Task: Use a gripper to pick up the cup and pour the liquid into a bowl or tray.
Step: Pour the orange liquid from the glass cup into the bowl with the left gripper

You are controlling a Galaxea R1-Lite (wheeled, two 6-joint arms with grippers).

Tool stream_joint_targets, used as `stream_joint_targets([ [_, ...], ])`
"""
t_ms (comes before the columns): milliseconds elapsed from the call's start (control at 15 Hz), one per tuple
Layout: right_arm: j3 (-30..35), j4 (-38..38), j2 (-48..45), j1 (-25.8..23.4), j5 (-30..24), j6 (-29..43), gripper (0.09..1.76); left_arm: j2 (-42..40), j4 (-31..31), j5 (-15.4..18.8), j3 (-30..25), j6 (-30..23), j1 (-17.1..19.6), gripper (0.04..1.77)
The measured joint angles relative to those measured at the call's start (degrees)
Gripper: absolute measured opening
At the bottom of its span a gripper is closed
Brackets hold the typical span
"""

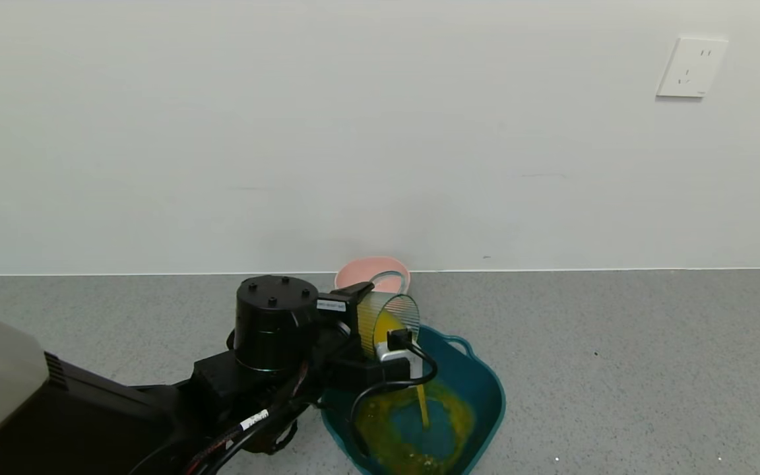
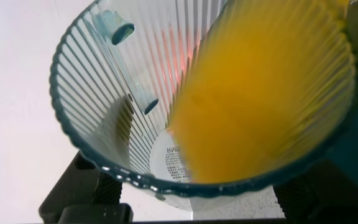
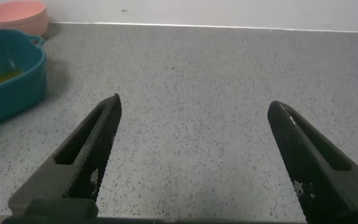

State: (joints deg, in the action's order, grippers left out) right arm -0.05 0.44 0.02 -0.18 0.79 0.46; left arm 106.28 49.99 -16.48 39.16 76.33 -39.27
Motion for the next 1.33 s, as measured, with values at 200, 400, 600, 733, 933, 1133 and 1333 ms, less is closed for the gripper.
stream_joint_targets([
  [200, 0.0, 0.0, 0.0, 0.0, -0.02, -0.02, 1.71, 0.54, 0.04, -1.21, 0.23, 1.49, -0.06, 1.32],
  [400, 0.0, 0.0, 0.0, 0.0, 0.0, -0.02, 1.71, 0.69, -0.02, -1.46, 0.26, 2.32, -0.1, 1.32],
  [600, 0.0, -0.02, 0.0, 0.0, 0.0, -0.02, 1.71, 0.76, -0.02, -2.58, 0.39, 3.24, -0.1, 1.32],
  [733, 0.0, 0.0, 0.0, 0.0, -0.02, 0.0, 1.71, 0.76, -0.02, -3.08, 0.41, 4.29, -0.1, 1.32],
  [933, 0.0, 0.0, 0.0, 0.0, 0.0, -0.05, 1.71, 0.76, 0.0, -4.41, 0.83, 5.29, -0.1, 1.31],
  [1133, 0.0, -0.02, 0.0, 0.0, 0.0, 0.0, 1.71, 0.72, 0.13, -4.66, 1.48, 8.16, -0.1, 1.31],
  [1333, 0.0, 0.0, 0.0, 0.0, -0.02, 0.0, 1.71, 0.61, 0.33, -4.71, 1.99, 10.0, -0.1, 1.31],
])
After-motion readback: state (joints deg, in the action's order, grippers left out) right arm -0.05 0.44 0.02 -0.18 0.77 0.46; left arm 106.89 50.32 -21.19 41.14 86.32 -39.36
